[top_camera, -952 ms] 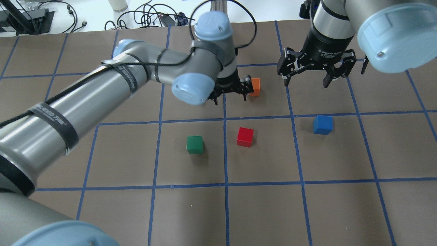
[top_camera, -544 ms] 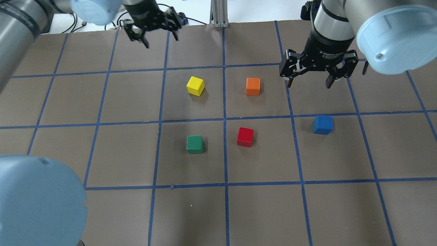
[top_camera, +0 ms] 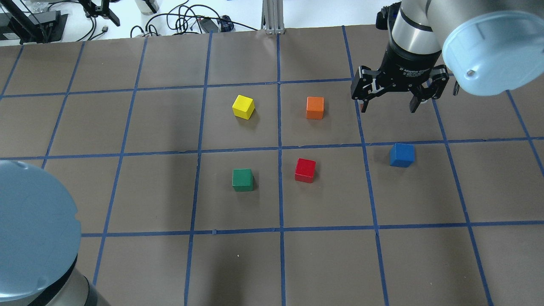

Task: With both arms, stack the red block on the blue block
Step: 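Release the red cube near the green cube and raise the left gripper, then reach the right gripper to the red cube and grasp it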

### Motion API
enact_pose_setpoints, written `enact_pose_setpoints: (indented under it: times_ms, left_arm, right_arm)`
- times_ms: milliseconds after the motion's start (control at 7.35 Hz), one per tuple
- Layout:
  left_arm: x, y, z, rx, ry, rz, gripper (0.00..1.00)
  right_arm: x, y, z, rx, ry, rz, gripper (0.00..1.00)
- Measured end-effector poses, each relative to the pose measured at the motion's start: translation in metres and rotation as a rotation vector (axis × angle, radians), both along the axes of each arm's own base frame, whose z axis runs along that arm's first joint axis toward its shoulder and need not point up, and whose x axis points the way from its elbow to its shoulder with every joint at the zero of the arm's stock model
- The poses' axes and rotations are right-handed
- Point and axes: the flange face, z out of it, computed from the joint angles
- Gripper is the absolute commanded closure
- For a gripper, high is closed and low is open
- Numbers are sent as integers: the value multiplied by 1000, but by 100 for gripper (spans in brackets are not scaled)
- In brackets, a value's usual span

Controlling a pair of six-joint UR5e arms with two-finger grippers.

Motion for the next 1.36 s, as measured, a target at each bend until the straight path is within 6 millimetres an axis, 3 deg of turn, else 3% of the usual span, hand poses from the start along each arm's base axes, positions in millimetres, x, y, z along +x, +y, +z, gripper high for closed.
enact_pose_setpoints:
  times_ms: [272, 544, 816, 1088, 1361]
  left_arm:
    - [1, 27, 23, 45, -36, -31, 0]
    - [11, 32, 25, 56, -53, -40, 0]
    - [8, 64, 34, 147, -77, -45, 0]
    - [-23, 109, 50, 212, -91, -81, 0]
    - [-82, 140, 47, 240, -104, -181, 0]
  right_arm:
    - [-2, 0, 2, -4, 17, 2, 0]
    - [-2, 1, 1, -2, 27, -1, 0]
    - [2, 2, 0, -1, 21, -4, 0]
    - [4, 4, -4, 5, 19, -18, 0]
    - [12, 2, -22, -5, 7, -62, 0]
